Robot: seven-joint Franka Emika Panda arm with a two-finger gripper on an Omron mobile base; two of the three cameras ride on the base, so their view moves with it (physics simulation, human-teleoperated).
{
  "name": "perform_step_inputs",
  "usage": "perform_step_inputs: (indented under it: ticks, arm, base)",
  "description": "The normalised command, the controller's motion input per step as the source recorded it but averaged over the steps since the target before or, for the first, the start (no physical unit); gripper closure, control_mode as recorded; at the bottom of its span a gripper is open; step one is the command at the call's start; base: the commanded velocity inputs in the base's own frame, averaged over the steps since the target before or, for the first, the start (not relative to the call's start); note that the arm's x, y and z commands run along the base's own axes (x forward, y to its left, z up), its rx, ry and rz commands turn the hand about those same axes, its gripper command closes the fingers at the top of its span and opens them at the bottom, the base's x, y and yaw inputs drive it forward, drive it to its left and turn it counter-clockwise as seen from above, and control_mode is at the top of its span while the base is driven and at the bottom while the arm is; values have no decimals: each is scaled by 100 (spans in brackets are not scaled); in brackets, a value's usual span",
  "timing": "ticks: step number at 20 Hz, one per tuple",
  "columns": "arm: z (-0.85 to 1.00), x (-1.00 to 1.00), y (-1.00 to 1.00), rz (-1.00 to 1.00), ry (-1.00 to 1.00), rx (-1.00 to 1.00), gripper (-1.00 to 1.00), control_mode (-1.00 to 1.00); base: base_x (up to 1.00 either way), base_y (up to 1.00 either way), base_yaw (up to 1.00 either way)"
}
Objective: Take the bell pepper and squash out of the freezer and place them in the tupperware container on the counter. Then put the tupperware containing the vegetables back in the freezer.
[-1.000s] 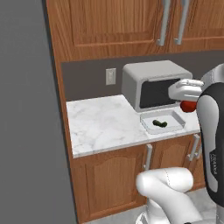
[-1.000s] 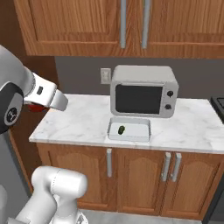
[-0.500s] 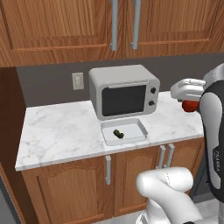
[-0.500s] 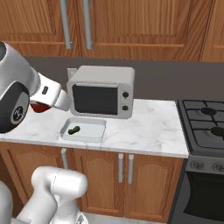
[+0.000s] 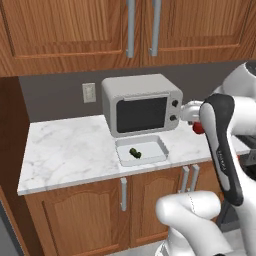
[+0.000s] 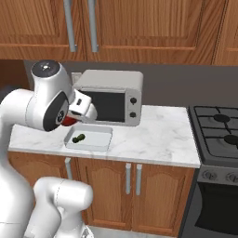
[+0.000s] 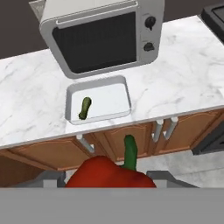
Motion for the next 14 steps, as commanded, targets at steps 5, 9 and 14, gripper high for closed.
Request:
perform_step_inputs:
  ticks: [5, 9, 14]
  arm:
    - [-95, 88, 30, 0, 11, -4, 100, -100]
    - [-85, 98, 35, 0, 11, -2, 100, -100]
    - [-60, 88, 24, 0, 9, -1, 100, -100]
  base:
    - [0, 0, 0]
    - [0, 0, 0]
    - [0, 0, 0]
